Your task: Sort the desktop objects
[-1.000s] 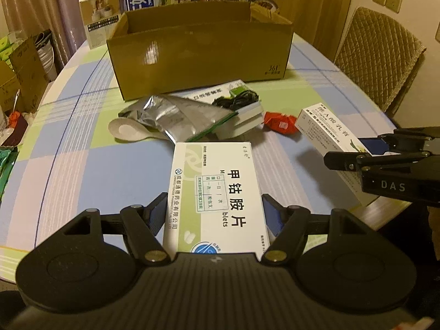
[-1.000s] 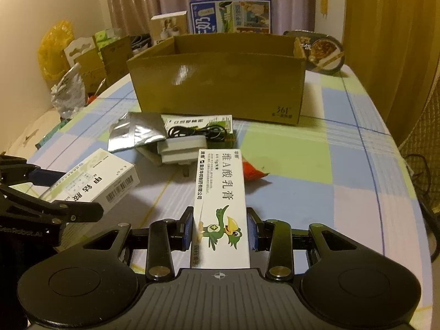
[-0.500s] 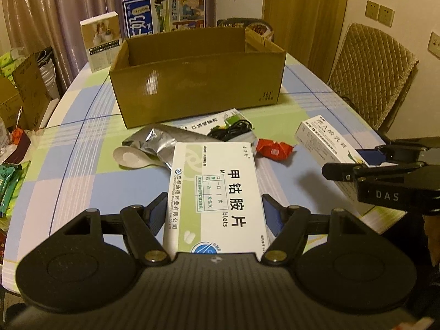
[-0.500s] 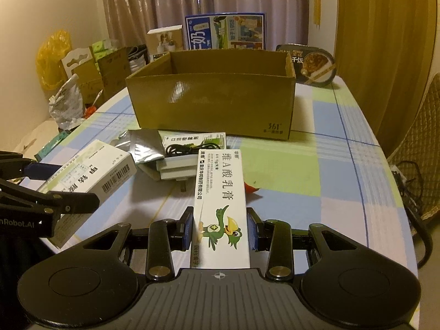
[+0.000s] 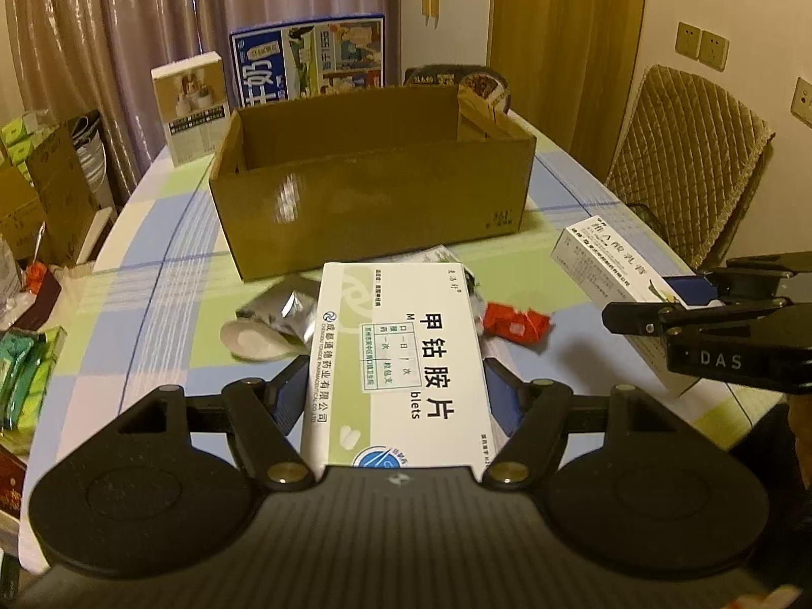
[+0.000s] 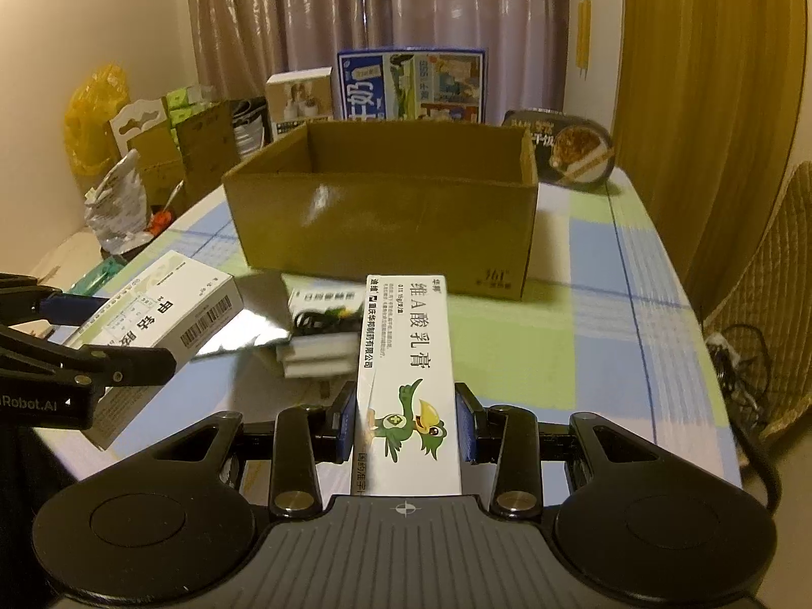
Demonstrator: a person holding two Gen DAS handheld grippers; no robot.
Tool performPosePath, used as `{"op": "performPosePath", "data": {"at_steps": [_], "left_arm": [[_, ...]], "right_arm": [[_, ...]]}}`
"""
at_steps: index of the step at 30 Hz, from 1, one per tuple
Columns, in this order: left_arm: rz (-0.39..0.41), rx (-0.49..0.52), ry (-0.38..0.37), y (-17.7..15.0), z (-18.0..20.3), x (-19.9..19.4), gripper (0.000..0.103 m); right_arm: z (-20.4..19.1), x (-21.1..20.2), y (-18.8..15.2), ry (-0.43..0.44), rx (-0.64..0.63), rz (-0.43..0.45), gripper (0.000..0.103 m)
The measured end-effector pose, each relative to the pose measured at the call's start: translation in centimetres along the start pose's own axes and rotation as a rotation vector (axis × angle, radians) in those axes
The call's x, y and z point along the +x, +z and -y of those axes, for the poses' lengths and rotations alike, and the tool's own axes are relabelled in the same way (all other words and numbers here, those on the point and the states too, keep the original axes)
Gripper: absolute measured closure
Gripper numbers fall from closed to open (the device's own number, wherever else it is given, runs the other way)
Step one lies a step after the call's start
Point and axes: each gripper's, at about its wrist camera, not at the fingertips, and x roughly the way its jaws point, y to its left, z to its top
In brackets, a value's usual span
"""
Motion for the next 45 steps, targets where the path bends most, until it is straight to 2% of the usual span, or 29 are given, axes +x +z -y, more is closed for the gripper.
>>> {"op": "performPosePath", "data": {"at_steps": [9, 27, 37, 45], "left_arm": [[0.037, -0.006, 0.002, 3.2, -0.8, 1.3, 0.036], [0.059, -0.016, 0.008, 8.1, -3.5, 5.6, 0.036], [0.103, -0.045, 0.034, 13.3, -7.1, 9.0, 0.036], [0.125, -0.088, 0.017, 17.9, -9.6, 12.9, 0.036]], "right_arm": [[0.6, 1.2, 3.2, -0.004, 0.004, 0.026, 0.068], [2.8, 5.6, 9.4, -0.006, -0.005, 0.045, 0.068], [4.1, 10.0, 14.8, -0.003, -0.005, 0.060, 0.068], [4.3, 14.2, 18.8, 0.012, -0.001, 0.055, 0.068]]}}
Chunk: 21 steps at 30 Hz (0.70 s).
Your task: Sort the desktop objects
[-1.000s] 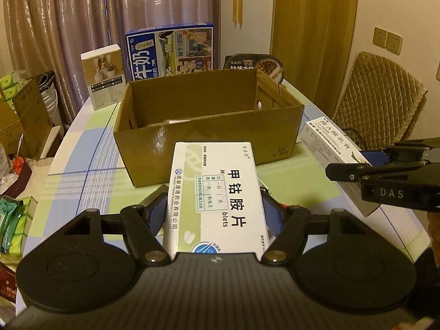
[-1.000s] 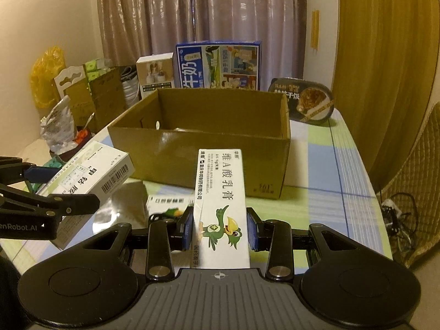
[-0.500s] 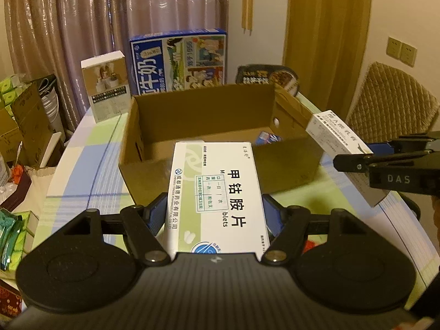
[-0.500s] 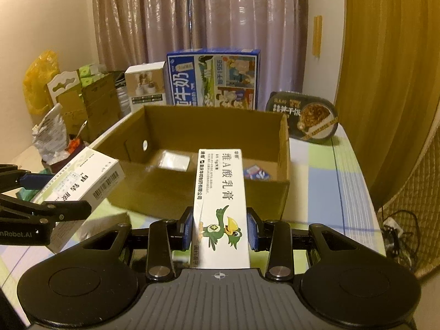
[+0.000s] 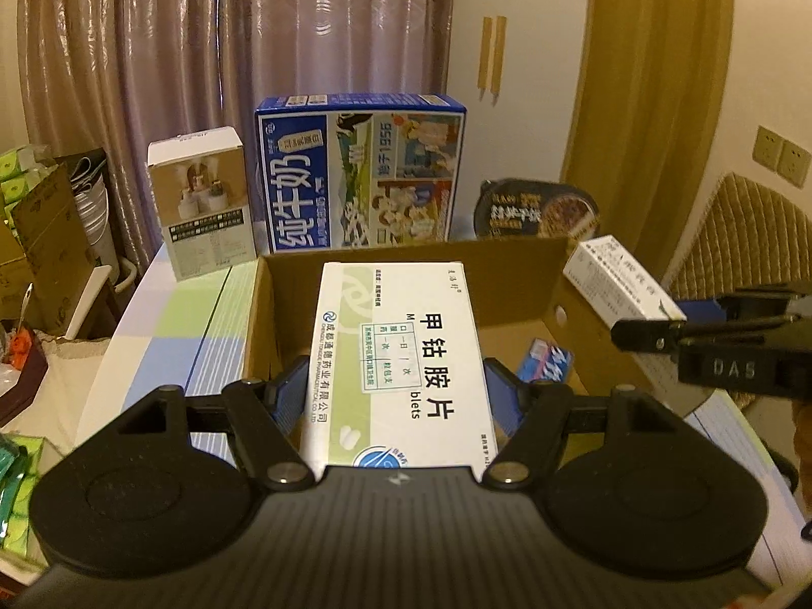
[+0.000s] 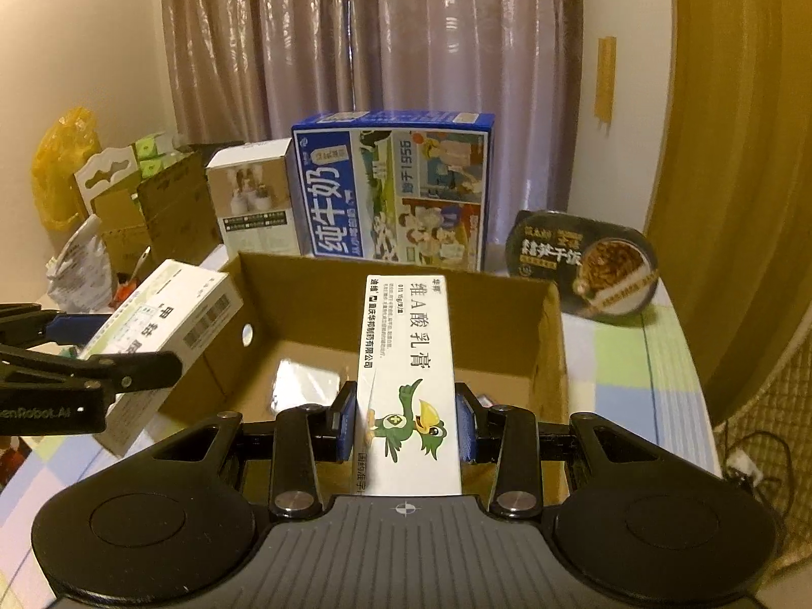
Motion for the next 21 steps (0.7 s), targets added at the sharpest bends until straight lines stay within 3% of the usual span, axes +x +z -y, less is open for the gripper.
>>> {"op": "performPosePath", "data": {"at_steps": [14, 21], "left_arm": [[-0.044, -0.026, -0.019, 1.1, -1.4, 6.5, 0.036], [-0.026, -0.055, -0.003, 0.3, -2.3, 6.0, 0.032]], "right_arm": [[0.4, 5.8, 1.4, -0.004, 0.031, -0.055, 0.068], [0.8, 6.5, 0.7, -0.005, 0.044, -0.074, 0.068]]}}
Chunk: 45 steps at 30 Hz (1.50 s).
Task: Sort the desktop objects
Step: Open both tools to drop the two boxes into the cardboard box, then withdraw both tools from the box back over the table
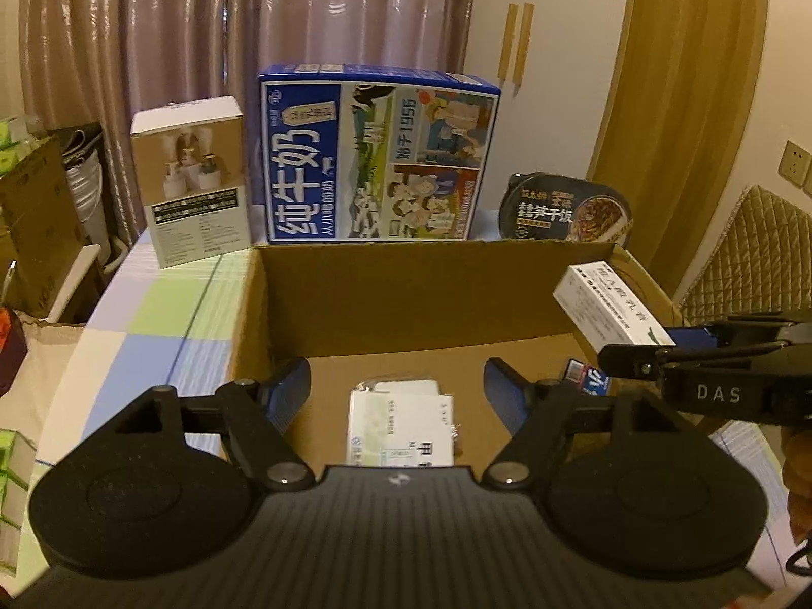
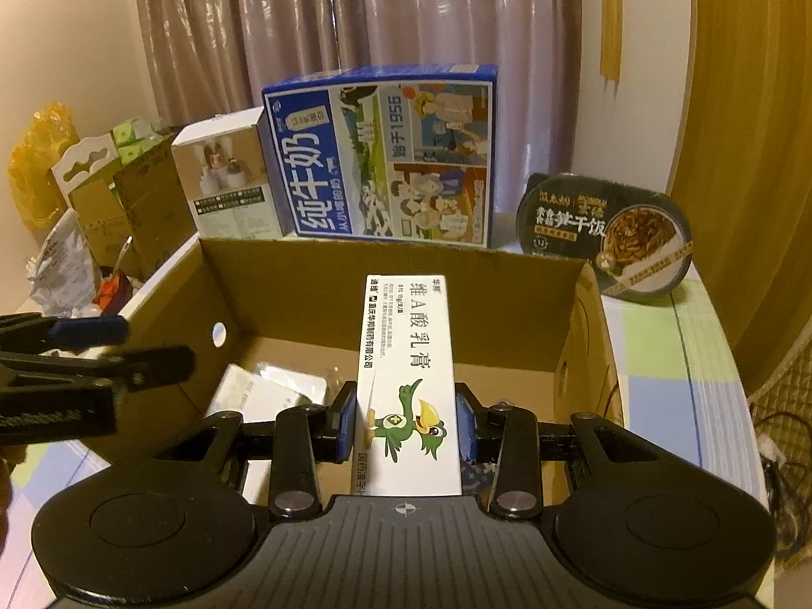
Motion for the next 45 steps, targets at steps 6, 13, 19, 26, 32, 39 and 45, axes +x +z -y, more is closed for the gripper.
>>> {"op": "performPosePath", "data": {"at_steps": [6, 13, 19, 26, 32, 39, 45], "left_arm": [[0.001, -0.018, 0.011, -0.4, -0.7, -0.8, 0.030], [0.024, -0.031, 0.010, -0.4, -0.8, -2.3, 0.027], [0.028, -0.042, 0.016, -1.4, -1.0, -4.0, 0.026], [0.016, -0.071, 0.026, -3.3, -1.1, -6.6, 0.025], [0.007, -0.090, 0.038, -5.0, -0.9, -9.4, 0.024], [-0.007, -0.114, 0.053, -8.3, -0.4, -13.2, 0.019], [-0.058, -0.155, 0.074, -12.6, -0.6, -16.1, 0.017]], "right_arm": [[-0.1, 0.1, 0.0, 0.003, 0.006, -0.001, 0.068], [-0.8, -0.6, 1.4, 0.053, 0.035, 0.087, 0.039], [-0.5, -2.6, 0.6, 0.047, 0.049, 0.115, 0.036], [0.3, -5.6, -2.1, 0.035, 0.081, 0.110, 0.036], [-0.4, -8.5, -4.6, 0.039, 0.092, 0.104, 0.035], [-1.8, -11.7, -10.4, 0.068, 0.128, 0.057, 0.026], [-2.0, -13.5, -16.1, 0.065, 0.176, -0.020, 0.025]]}}
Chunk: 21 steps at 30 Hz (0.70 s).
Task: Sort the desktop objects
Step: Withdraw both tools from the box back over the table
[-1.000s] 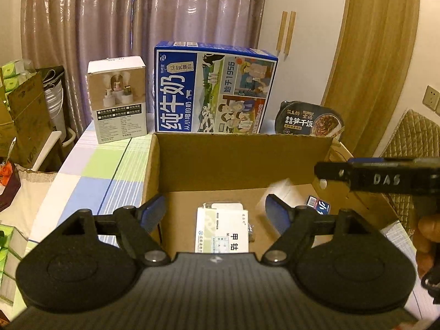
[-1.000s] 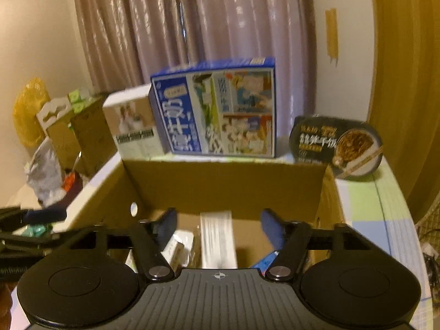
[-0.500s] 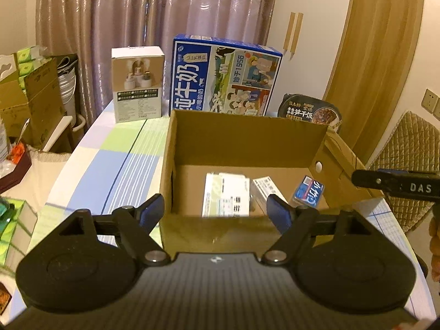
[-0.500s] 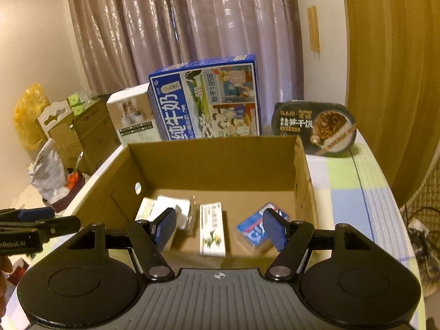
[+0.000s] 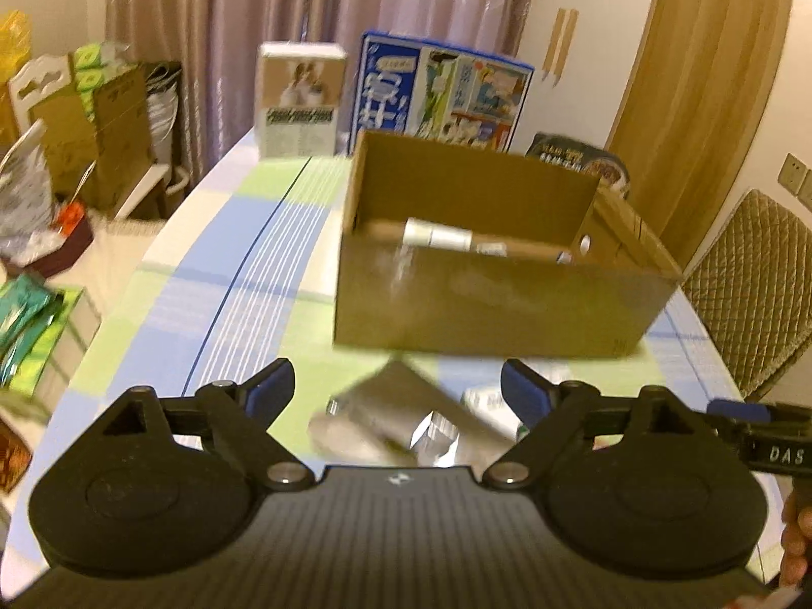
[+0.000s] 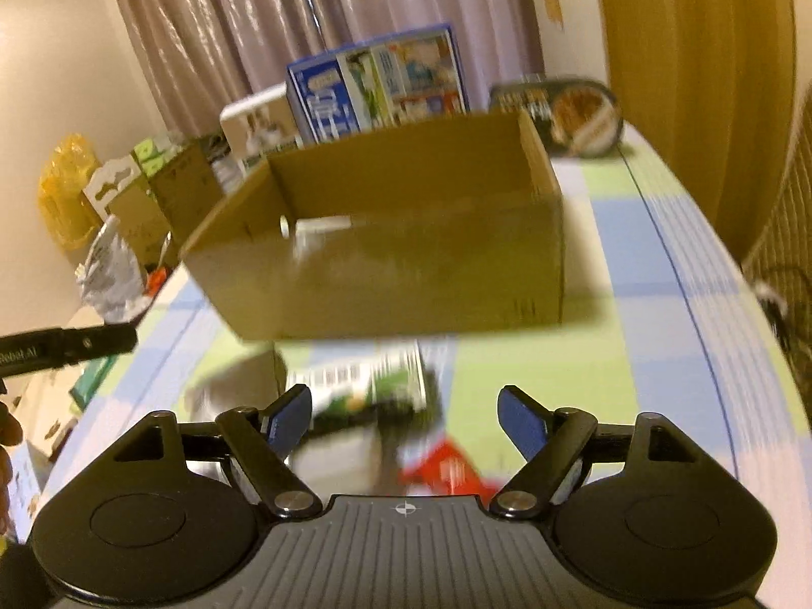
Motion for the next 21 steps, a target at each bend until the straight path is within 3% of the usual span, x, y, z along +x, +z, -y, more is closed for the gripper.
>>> {"op": "performPosePath", "data": {"at_steps": [10, 21], "left_arm": [[-0.061, 0.011, 0.001, -4.9, 0.0, -2.5, 0.017], [-0.091, 0.103, -0.035, -6.0, 2.4, -1.7, 0.017]], "right_arm": [[0.6, -2.1, -5.4, -0.043, 0.009, -0.055, 0.024], [1.6, -1.8, -6.3, -0.053, -0.001, -0.085, 0.023]]}}
